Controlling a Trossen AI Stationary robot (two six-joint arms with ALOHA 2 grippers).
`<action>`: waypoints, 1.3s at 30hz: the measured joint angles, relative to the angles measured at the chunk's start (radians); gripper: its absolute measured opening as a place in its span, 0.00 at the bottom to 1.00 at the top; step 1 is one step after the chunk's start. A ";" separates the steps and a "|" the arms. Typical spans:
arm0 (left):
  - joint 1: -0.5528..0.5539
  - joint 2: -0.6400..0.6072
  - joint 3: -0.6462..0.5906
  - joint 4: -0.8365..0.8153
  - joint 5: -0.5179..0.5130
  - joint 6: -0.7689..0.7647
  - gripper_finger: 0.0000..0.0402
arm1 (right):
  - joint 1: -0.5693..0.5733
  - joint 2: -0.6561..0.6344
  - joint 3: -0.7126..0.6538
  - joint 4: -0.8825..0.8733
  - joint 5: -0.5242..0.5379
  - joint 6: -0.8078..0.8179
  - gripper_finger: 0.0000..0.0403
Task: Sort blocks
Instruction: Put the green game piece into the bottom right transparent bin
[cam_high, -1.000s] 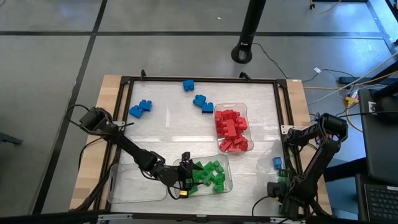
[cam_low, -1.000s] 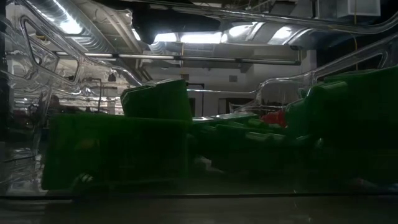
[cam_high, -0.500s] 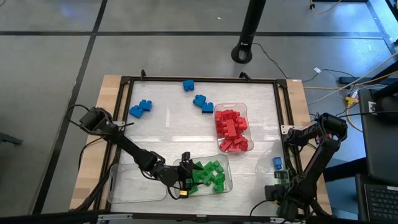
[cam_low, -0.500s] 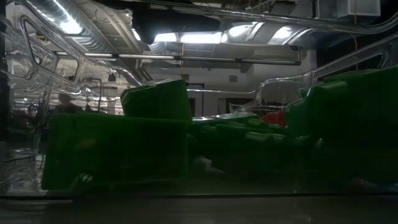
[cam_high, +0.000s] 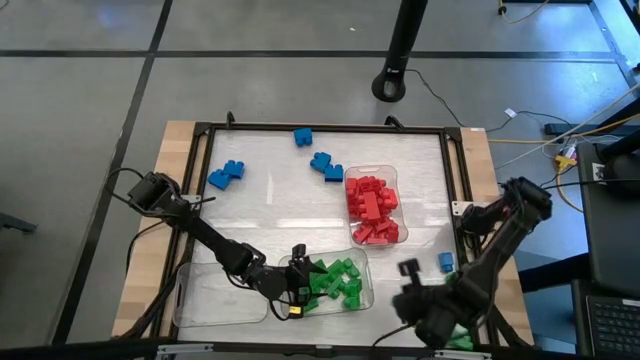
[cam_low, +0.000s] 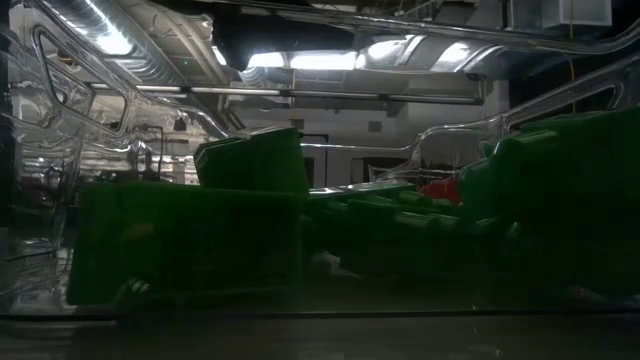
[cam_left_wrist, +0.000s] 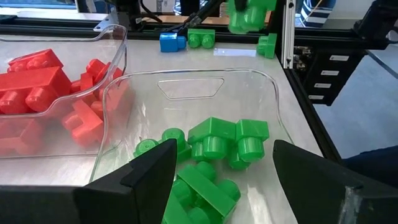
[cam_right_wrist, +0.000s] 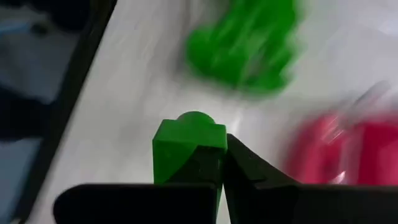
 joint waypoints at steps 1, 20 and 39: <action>0.000 0.000 0.000 0.000 0.000 -0.001 0.64 | -0.020 0.000 0.013 0.023 0.038 -0.067 0.02; -0.008 0.000 0.000 -0.010 0.000 -0.038 0.64 | -0.270 0.004 -0.087 0.554 0.067 -0.671 0.17; -0.014 0.000 0.000 -0.006 0.000 -0.034 0.64 | -0.281 -0.010 -0.079 0.304 -0.233 -0.469 0.76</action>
